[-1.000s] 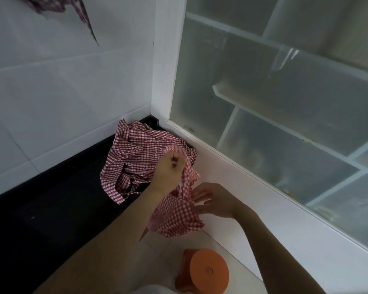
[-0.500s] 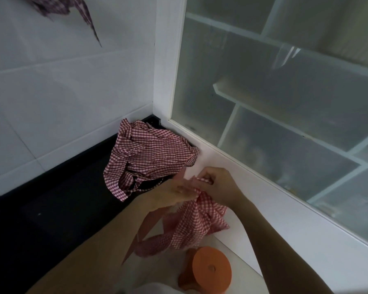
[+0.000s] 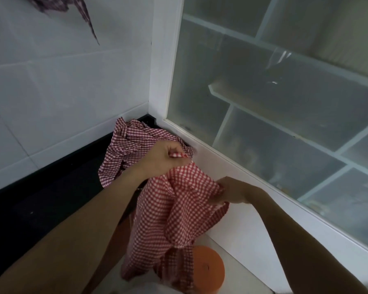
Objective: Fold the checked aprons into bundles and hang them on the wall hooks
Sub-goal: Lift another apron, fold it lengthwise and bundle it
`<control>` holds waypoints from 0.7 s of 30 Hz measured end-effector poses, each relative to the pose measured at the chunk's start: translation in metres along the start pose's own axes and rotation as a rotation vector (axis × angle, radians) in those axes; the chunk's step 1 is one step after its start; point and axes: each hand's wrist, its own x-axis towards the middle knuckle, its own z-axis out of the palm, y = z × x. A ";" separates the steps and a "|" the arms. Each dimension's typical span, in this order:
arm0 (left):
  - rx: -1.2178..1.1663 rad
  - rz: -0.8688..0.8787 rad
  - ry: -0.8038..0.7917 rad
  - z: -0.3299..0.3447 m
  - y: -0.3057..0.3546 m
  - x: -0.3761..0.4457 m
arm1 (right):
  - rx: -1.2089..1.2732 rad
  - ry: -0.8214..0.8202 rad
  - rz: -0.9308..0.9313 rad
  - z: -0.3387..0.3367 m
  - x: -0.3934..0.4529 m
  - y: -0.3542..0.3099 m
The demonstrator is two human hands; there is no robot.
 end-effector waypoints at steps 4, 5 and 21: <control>0.085 -0.014 0.056 -0.031 -0.004 -0.001 | 0.275 0.197 -0.023 -0.020 -0.008 0.023; 0.102 -0.015 0.072 -0.036 -0.005 -0.003 | 0.372 0.301 -0.045 -0.028 -0.011 0.022; 0.089 -0.242 0.365 -0.077 -0.040 -0.006 | 0.906 0.649 -0.023 -0.116 -0.017 -0.054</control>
